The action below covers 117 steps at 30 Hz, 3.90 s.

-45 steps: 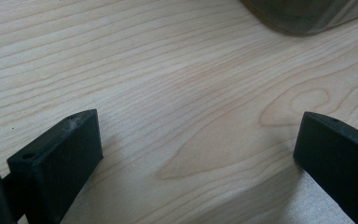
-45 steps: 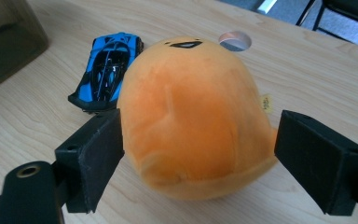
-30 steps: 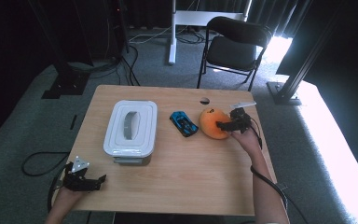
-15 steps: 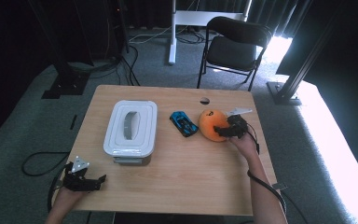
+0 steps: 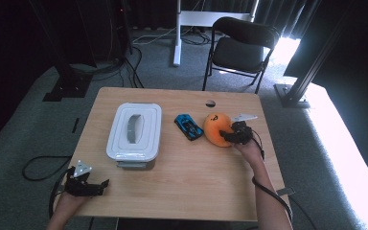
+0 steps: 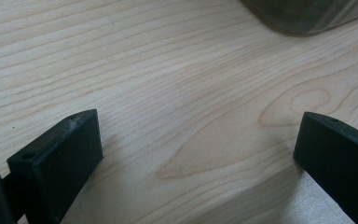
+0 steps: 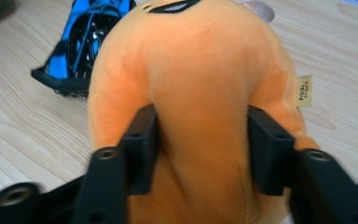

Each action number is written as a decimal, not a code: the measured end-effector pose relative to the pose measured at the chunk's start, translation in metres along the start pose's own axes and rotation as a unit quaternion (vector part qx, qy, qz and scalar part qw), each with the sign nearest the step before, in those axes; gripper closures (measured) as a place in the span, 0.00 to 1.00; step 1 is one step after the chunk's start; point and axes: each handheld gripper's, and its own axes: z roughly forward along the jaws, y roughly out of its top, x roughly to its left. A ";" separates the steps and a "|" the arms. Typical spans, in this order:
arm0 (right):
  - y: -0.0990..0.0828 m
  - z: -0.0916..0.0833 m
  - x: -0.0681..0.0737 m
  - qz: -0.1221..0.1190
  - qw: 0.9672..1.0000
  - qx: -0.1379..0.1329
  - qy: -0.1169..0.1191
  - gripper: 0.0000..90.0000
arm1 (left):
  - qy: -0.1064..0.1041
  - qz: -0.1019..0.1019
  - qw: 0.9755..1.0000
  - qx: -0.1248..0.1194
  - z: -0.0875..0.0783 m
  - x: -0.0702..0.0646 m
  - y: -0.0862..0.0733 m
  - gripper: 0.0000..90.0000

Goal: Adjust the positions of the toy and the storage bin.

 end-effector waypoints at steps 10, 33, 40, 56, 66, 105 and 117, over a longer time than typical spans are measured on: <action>0.017 -0.011 -0.001 0.034 0.999 -0.009 -0.031 0.82 | 0.000 0.000 1.000 0.000 0.000 0.000 0.000 0.01; 0.035 -0.040 -0.057 0.136 0.980 -0.040 -0.140 0.82 | 0.000 0.000 1.000 0.000 0.000 0.000 0.000 0.01; 0.028 -0.029 -0.069 0.157 0.976 -0.019 -0.152 0.80 | 0.000 0.000 1.000 0.000 0.000 0.000 0.000 0.01; 0.021 -0.037 -0.073 0.166 0.980 -0.008 -0.111 0.37 | 0.000 0.000 1.000 0.000 0.000 0.000 0.000 0.01; 0.030 -0.050 -0.051 0.152 0.986 -0.029 -0.063 0.23 | 0.000 0.000 1.000 0.000 0.000 0.000 0.000 0.01; 0.057 0.030 0.053 0.076 0.996 0.003 0.050 0.14 | 0.000 0.000 1.000 0.000 0.000 0.000 0.000 0.01; 0.065 0.072 0.074 0.058 0.996 0.039 0.063 0.15 | 0.000 0.000 1.000 0.000 0.000 0.000 0.000 0.01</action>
